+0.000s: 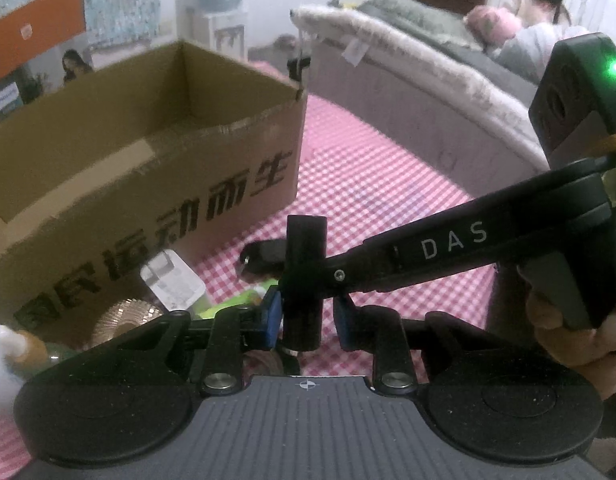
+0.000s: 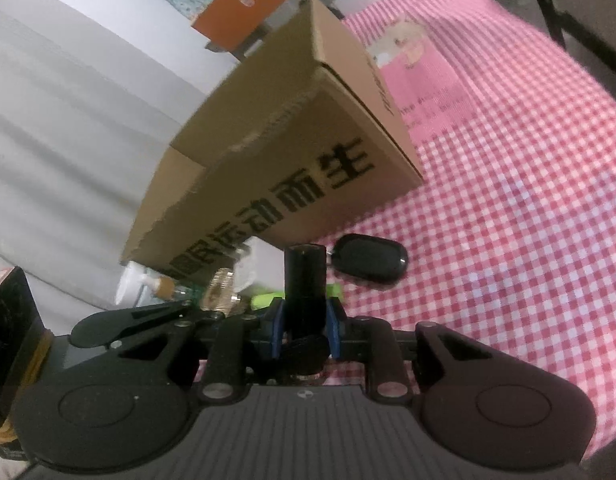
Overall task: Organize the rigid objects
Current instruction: 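Carry the black cylinder into the cardboard box and open the right tool, then withdraw the open right tool from the box back toward the table, then grasp the green battery with the right tool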
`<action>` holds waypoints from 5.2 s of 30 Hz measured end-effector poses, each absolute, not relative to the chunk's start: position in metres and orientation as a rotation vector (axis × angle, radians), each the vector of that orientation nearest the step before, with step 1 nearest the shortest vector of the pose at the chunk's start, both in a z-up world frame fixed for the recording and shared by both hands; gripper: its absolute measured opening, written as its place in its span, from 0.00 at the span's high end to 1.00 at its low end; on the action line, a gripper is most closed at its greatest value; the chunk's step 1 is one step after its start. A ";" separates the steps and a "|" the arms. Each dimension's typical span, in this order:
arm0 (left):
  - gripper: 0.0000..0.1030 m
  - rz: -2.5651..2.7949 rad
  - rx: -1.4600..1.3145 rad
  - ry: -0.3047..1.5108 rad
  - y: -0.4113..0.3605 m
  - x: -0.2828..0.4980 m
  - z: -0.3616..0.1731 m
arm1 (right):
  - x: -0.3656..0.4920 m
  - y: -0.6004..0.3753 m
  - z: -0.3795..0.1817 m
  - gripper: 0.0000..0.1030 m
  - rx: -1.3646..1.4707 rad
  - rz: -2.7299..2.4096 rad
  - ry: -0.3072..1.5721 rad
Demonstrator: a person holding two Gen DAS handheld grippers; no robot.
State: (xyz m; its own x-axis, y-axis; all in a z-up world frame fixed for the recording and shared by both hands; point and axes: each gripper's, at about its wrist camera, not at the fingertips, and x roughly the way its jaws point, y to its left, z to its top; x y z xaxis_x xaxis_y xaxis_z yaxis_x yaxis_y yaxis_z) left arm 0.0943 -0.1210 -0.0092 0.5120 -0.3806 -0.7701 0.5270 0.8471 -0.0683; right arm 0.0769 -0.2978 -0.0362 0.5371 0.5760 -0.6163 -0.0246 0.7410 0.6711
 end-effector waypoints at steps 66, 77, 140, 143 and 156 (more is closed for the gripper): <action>0.35 -0.114 -0.017 0.857 0.055 0.217 0.063 | 0.402 -0.086 -0.033 0.40 0.354 0.660 1.337; 0.27 -0.126 -0.052 0.755 0.060 0.179 0.091 | 0.379 -0.110 0.015 0.40 0.370 0.643 1.220; 0.73 -0.435 0.440 0.844 -0.125 0.099 -0.020 | 0.098 -0.313 -0.076 0.63 1.063 0.396 1.049; 0.74 -0.435 0.445 0.863 -0.127 0.102 -0.023 | 0.099 -0.314 -0.084 0.63 1.112 0.392 1.062; 0.74 -0.432 0.482 0.911 -0.142 0.112 -0.023 | 0.104 -0.330 -0.085 0.64 1.147 0.386 1.044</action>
